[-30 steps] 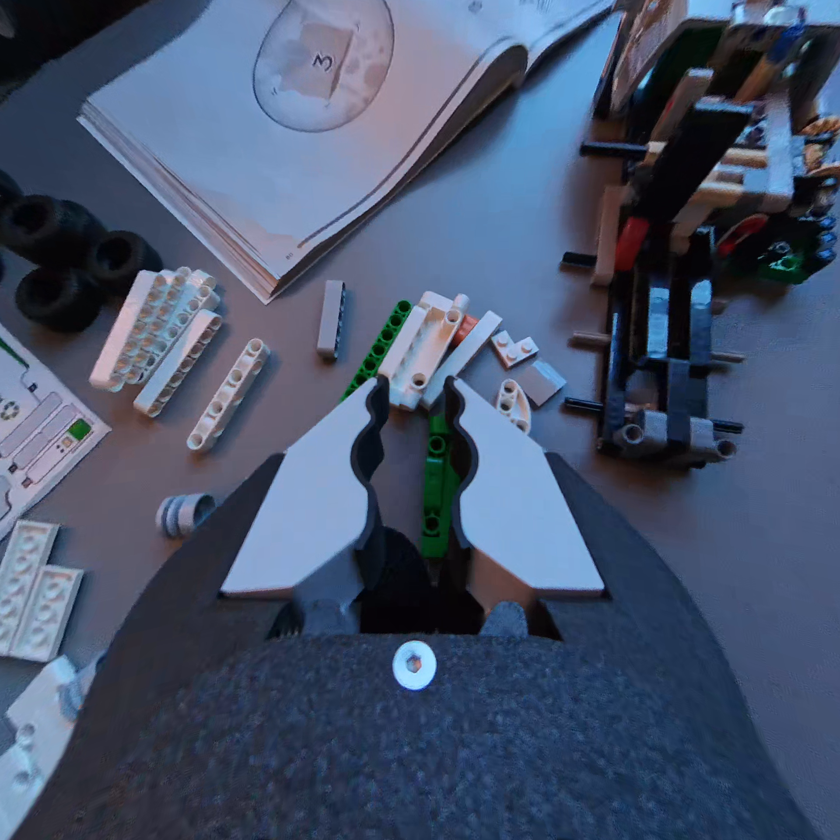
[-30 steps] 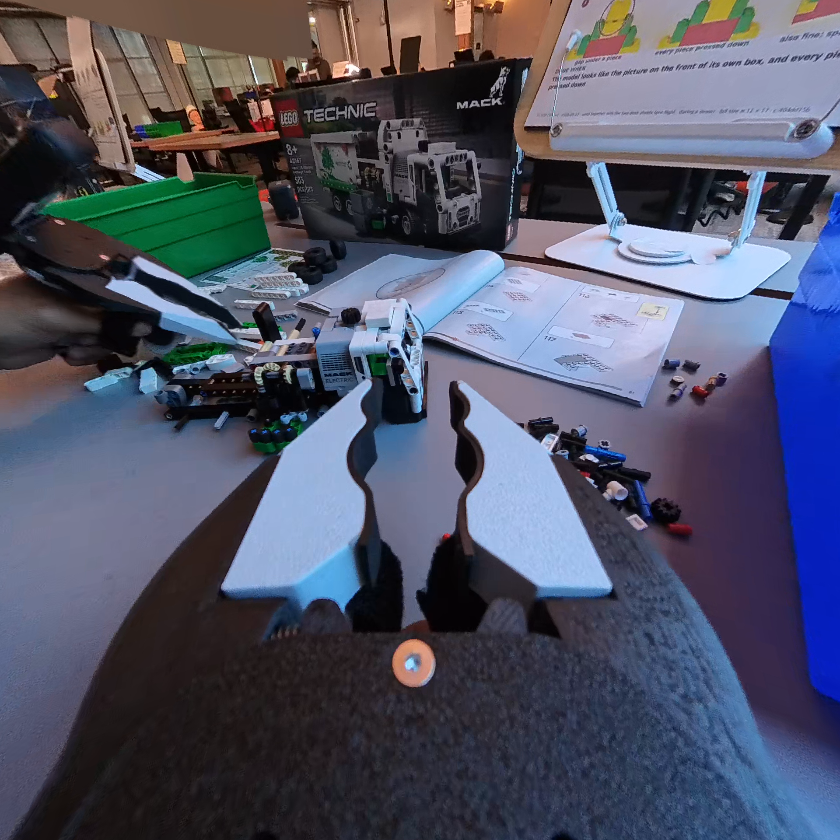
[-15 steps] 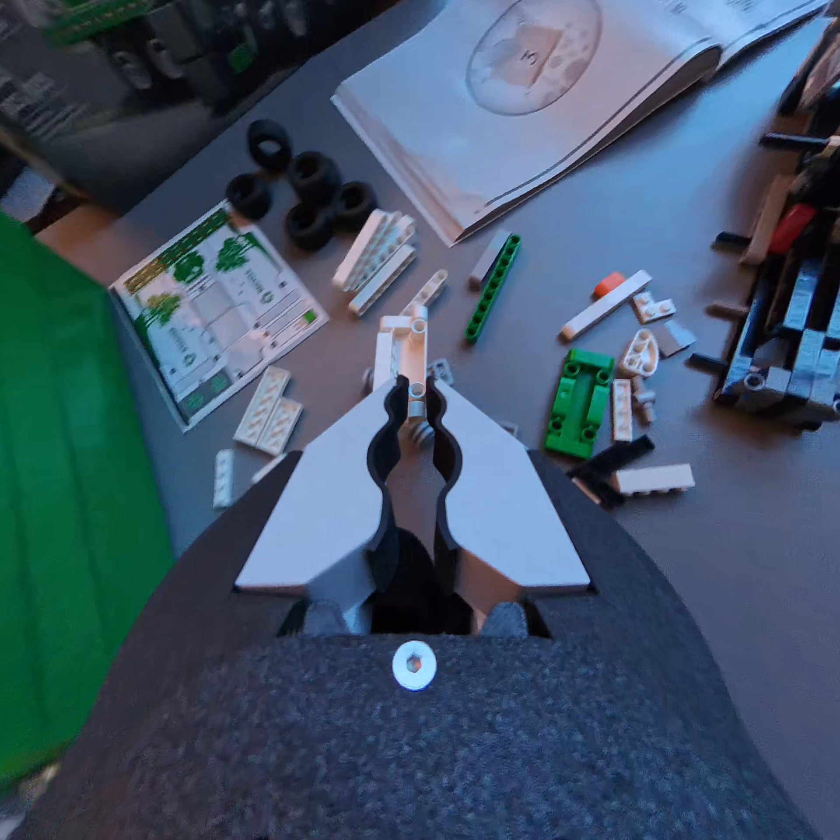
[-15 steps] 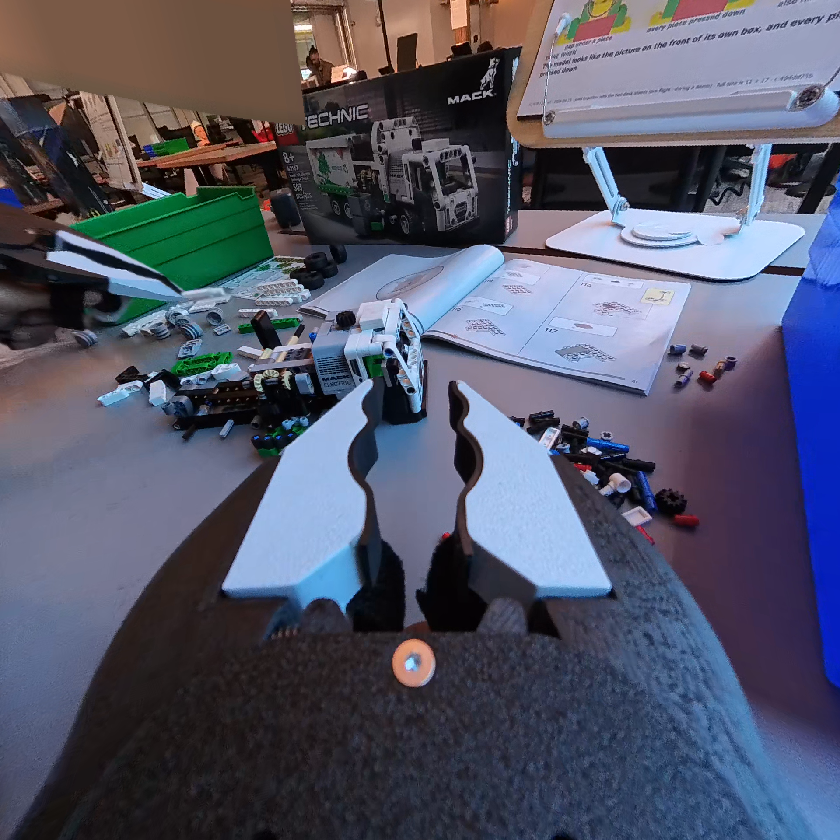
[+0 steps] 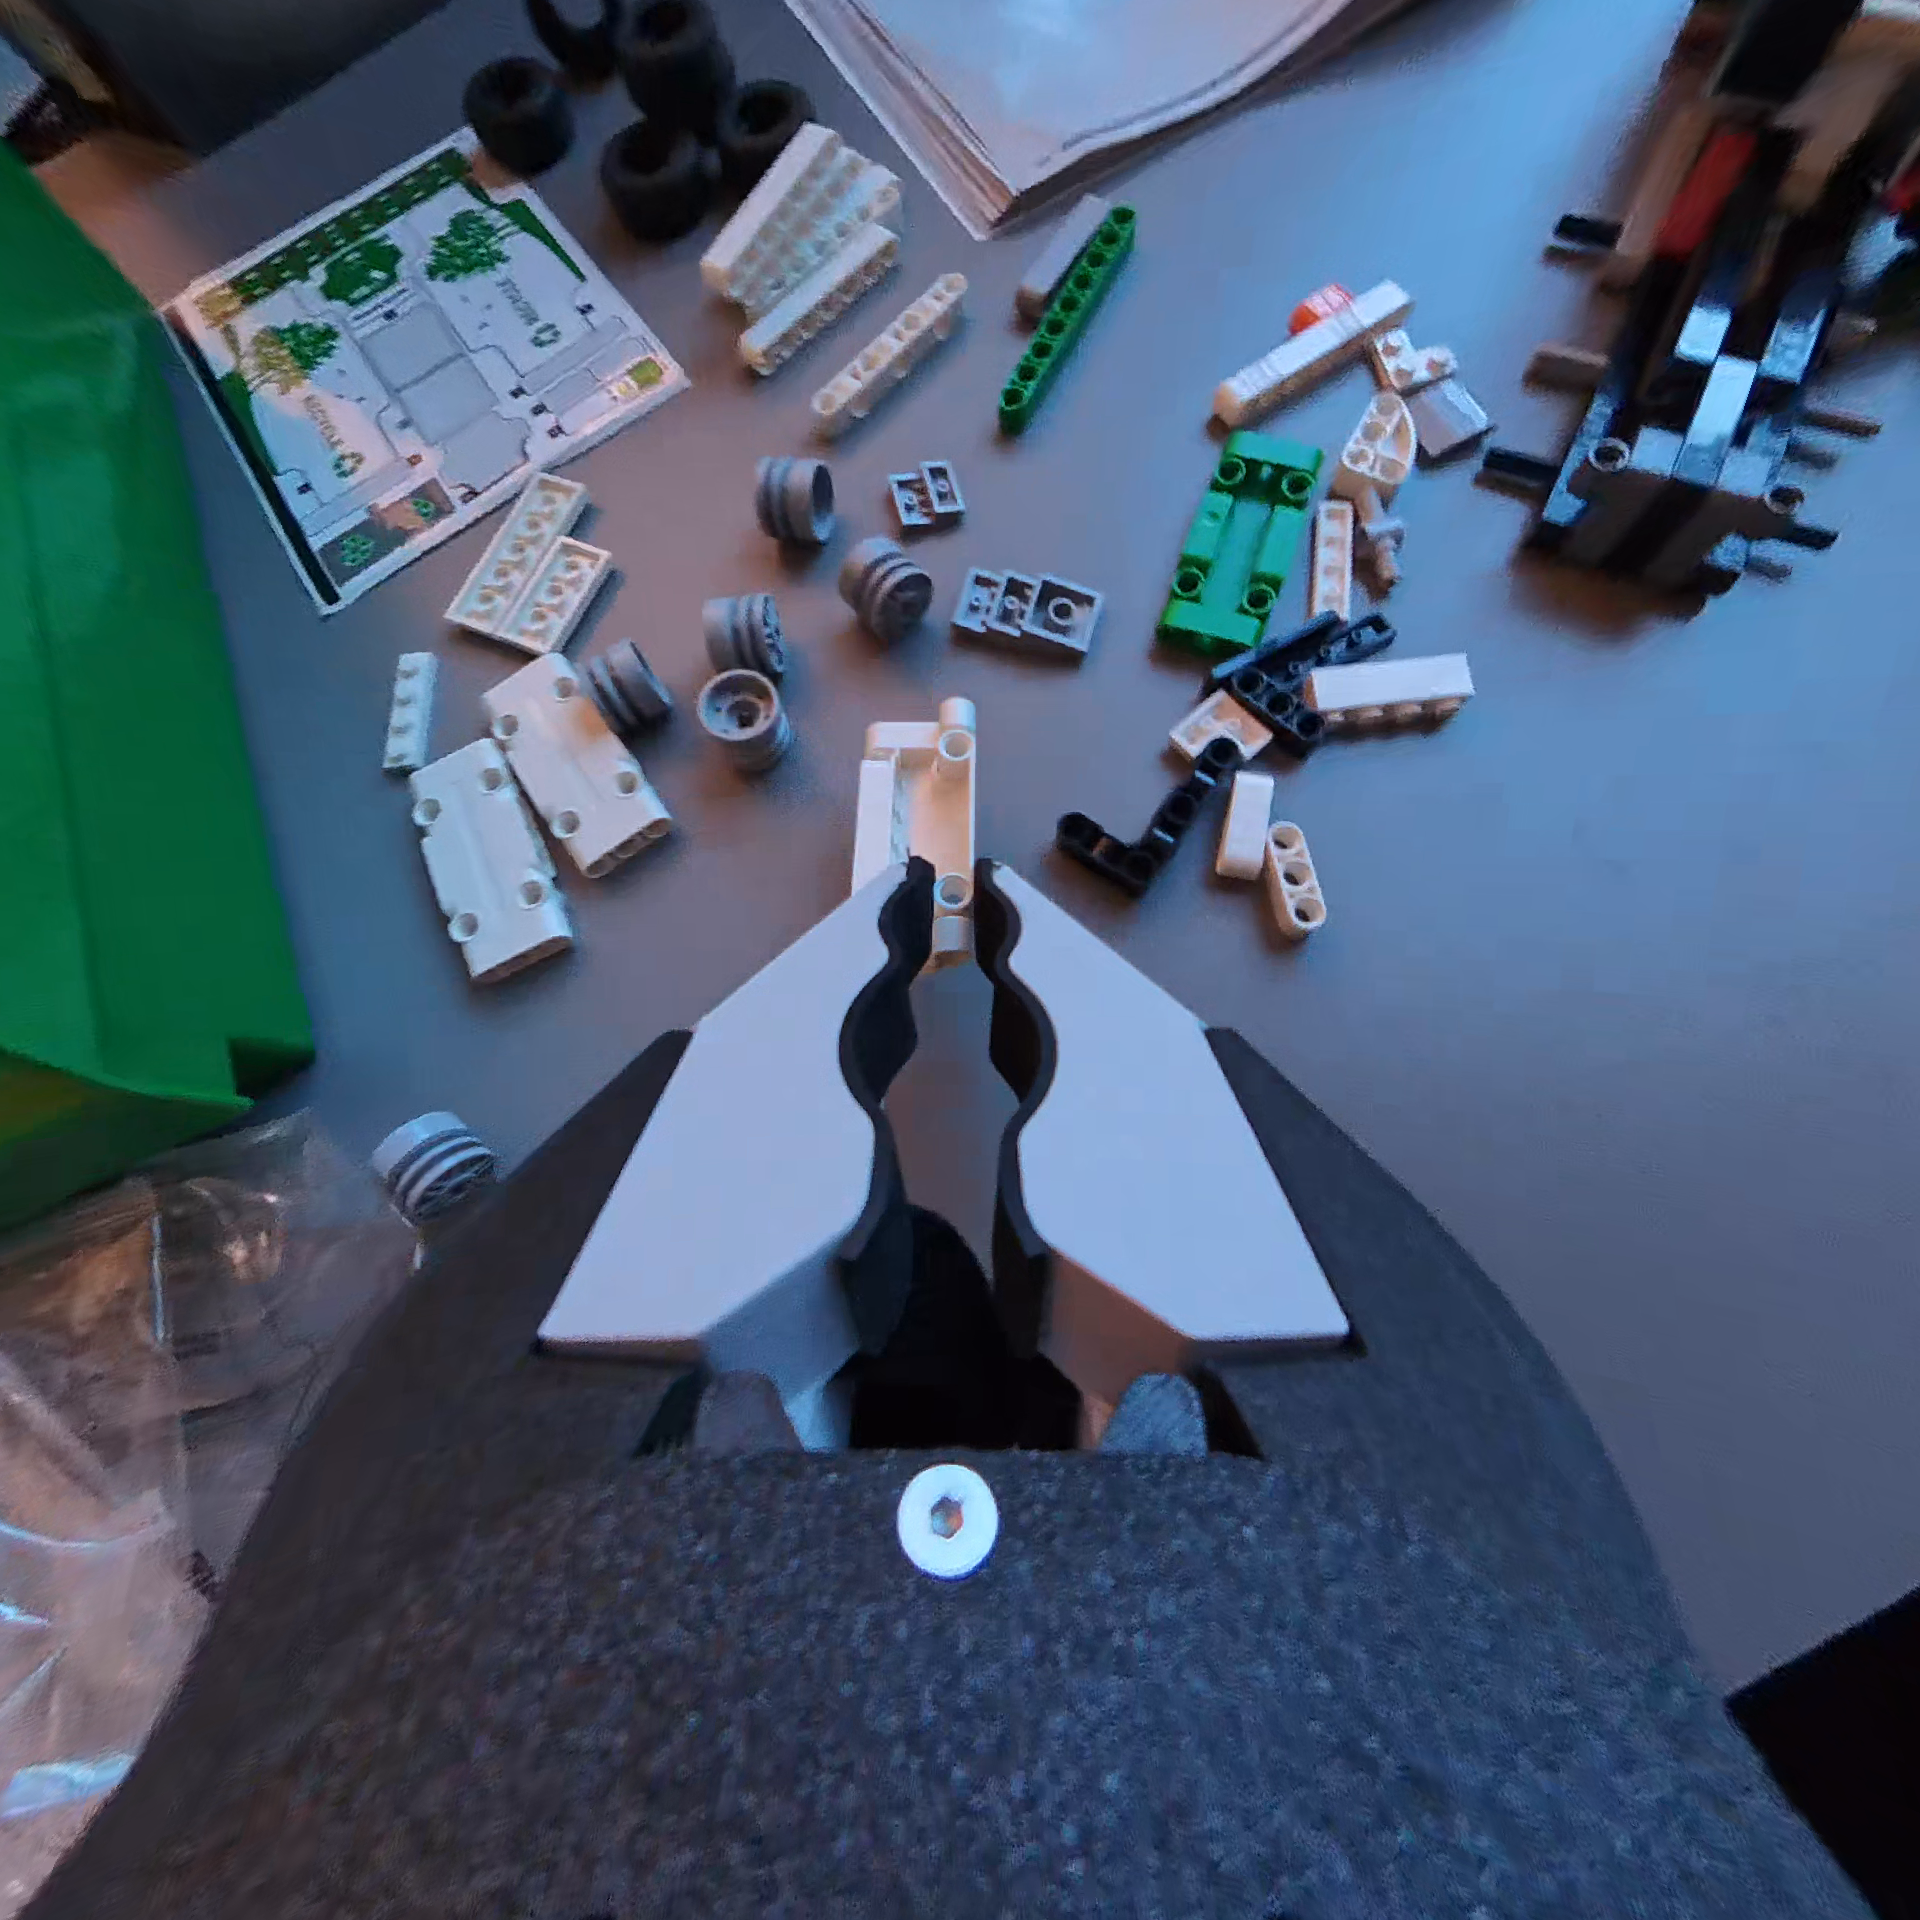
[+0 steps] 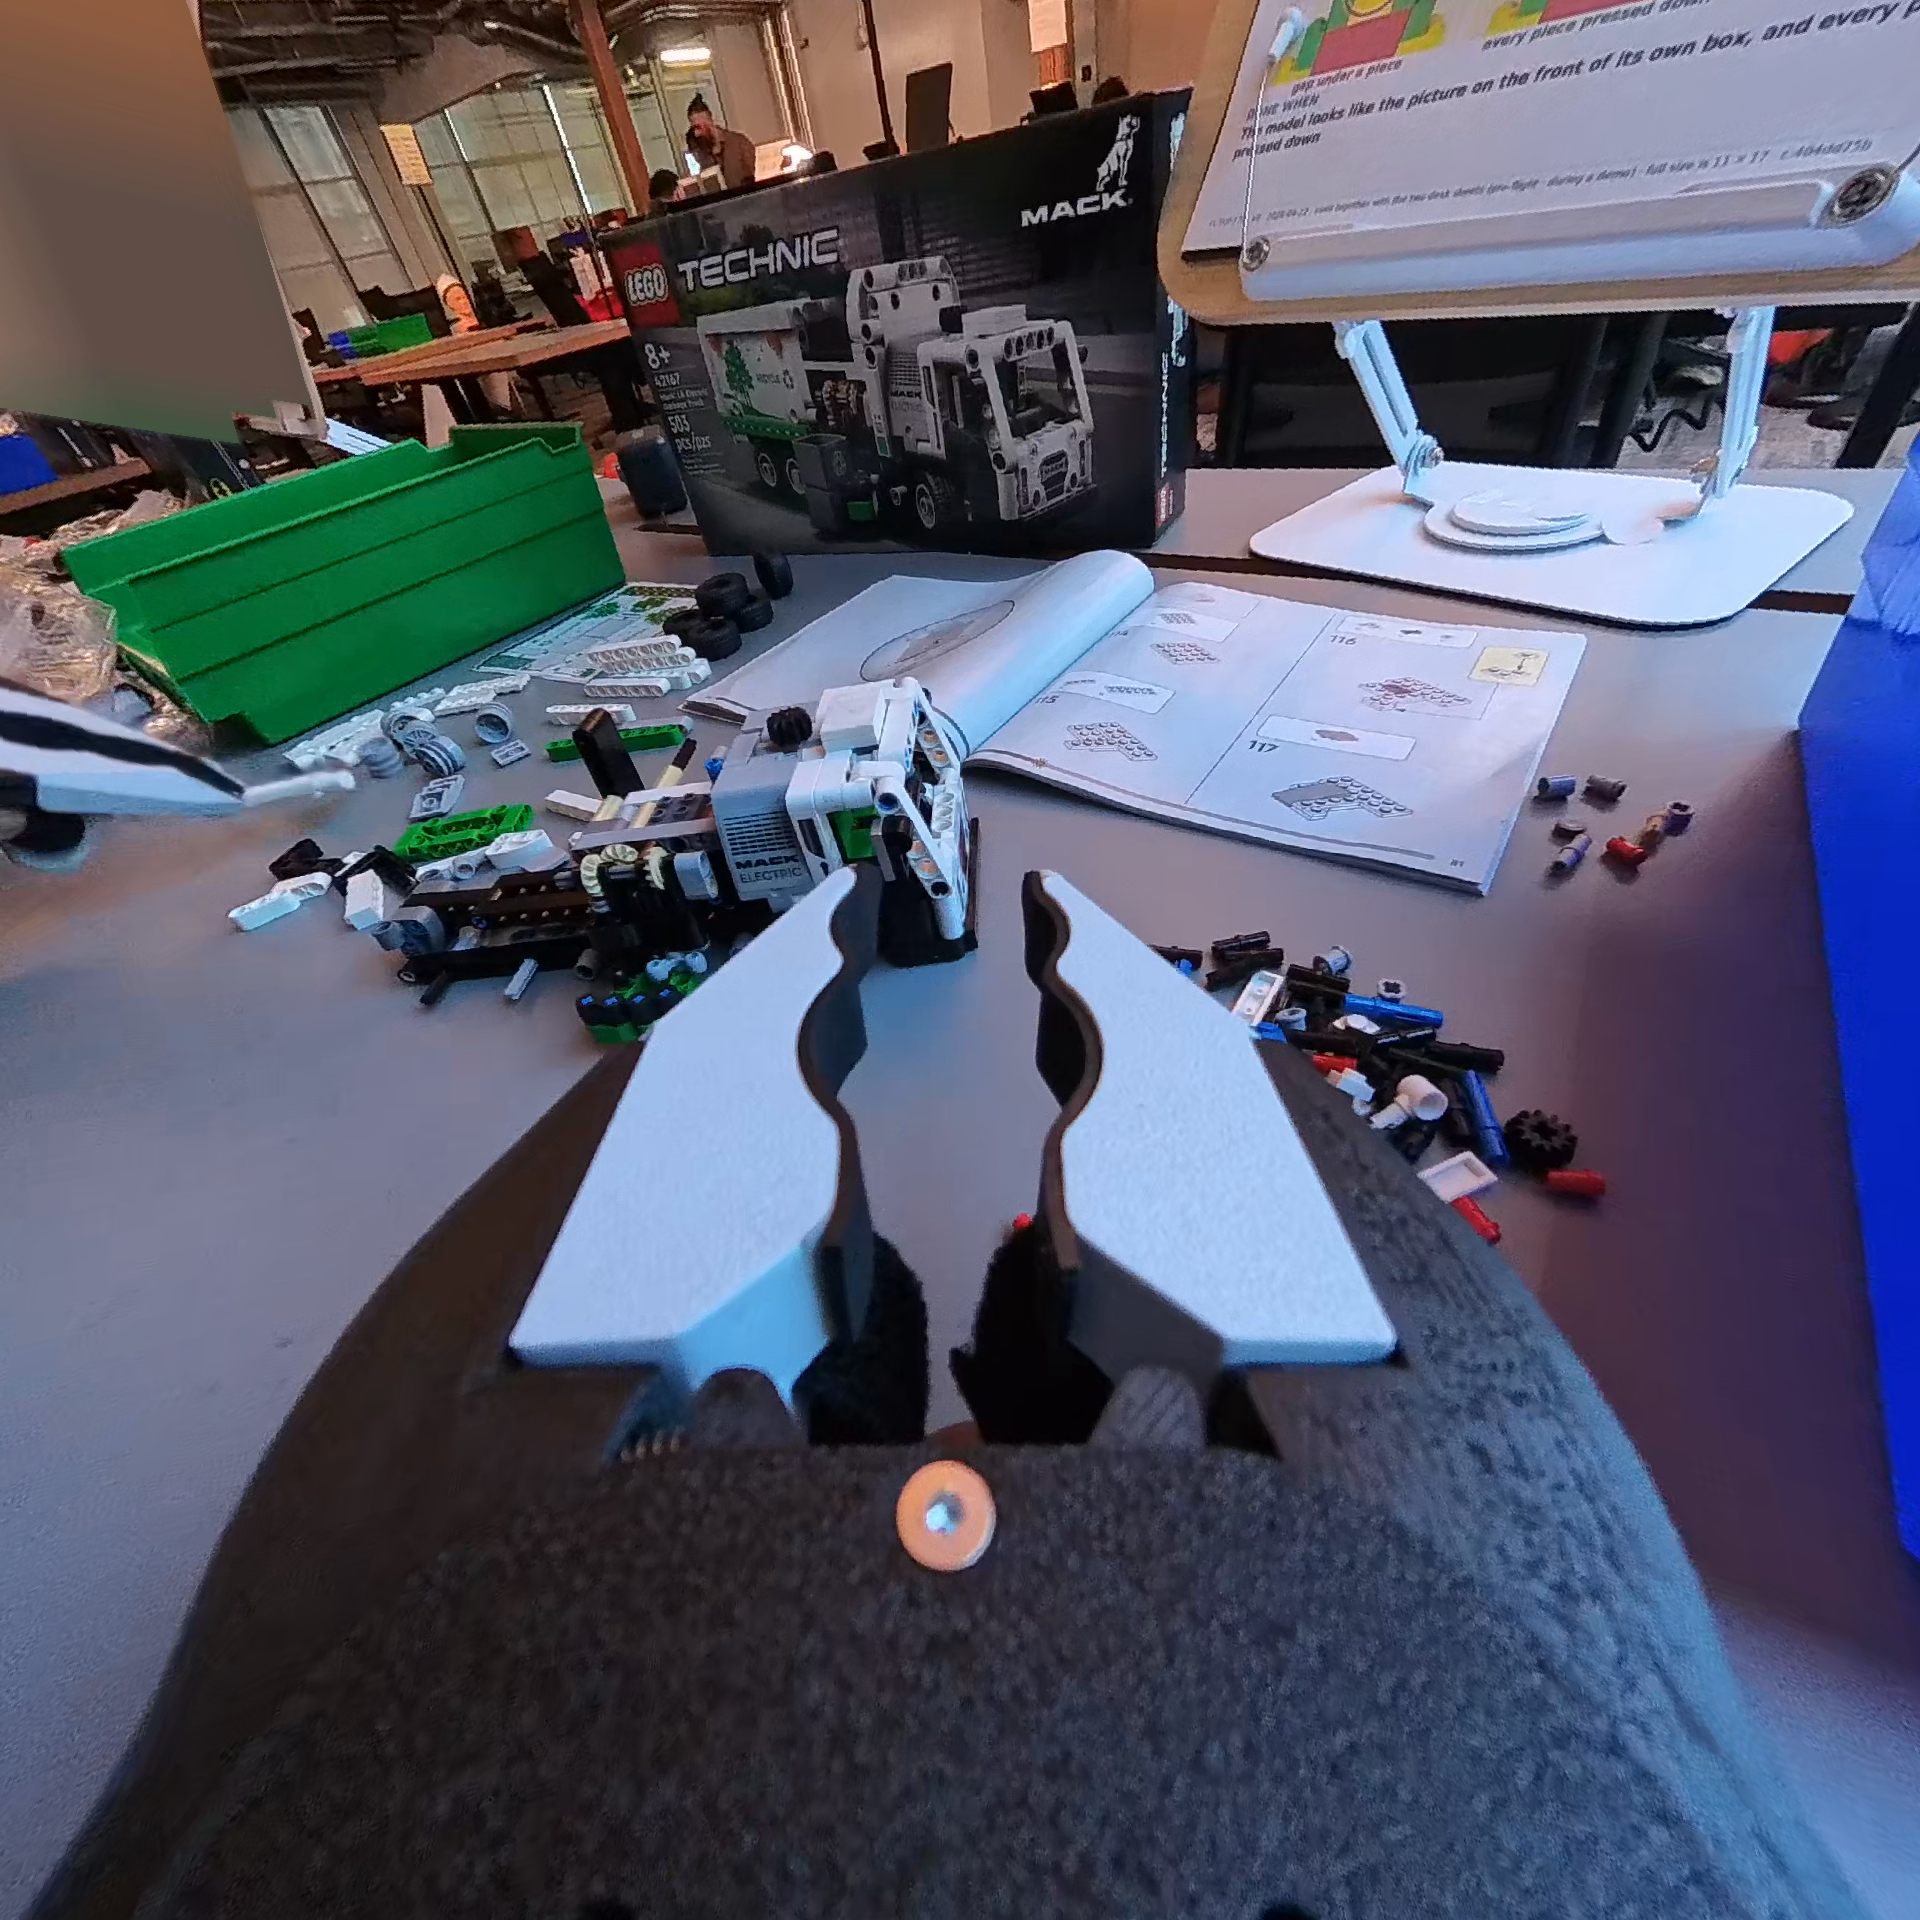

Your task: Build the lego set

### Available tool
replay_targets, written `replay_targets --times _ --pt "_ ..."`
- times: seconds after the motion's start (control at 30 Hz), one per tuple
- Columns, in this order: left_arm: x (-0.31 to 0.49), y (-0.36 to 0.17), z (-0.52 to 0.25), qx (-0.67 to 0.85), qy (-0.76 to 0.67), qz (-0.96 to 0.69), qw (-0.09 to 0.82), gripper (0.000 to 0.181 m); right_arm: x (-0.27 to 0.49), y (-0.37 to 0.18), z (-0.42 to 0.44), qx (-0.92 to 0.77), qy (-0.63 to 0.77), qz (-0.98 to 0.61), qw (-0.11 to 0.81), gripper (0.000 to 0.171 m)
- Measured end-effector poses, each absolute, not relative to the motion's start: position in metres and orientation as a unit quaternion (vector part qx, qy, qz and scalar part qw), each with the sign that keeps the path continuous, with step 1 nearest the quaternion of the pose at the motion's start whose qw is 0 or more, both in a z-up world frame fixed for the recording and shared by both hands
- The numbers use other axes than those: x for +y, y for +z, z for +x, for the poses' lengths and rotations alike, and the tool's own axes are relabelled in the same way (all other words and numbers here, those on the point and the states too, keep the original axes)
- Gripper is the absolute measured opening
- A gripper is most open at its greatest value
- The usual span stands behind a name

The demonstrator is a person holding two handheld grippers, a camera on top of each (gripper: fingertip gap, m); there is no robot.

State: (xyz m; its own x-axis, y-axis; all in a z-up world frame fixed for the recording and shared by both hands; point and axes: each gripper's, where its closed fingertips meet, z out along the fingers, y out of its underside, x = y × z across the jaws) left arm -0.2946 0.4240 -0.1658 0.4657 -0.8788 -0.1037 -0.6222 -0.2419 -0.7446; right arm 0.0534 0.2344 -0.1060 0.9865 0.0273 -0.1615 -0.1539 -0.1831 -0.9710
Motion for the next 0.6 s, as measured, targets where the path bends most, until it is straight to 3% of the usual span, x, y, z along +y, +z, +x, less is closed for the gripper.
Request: replay_targets --times 0.03,0.53,0.6 --pt "0.423 -0.169 -0.295 0.494 -0.171 -0.766 0.373 0.005 0.234 -0.106 0.053 0.043 0.074 -0.765 0.638 0.027" --pt "0.419 -0.183 -0.293 0.487 -0.201 -0.770 0.360 0.005 0.235 -0.107 0.053 0.047 0.079 -0.768 0.634 0.027" --pt "0.418 -0.182 -0.291 0.480 -0.203 -0.772 0.365 0.013 0.234 -0.107 0.052 0.044 0.078 -0.767 0.635 0.026"
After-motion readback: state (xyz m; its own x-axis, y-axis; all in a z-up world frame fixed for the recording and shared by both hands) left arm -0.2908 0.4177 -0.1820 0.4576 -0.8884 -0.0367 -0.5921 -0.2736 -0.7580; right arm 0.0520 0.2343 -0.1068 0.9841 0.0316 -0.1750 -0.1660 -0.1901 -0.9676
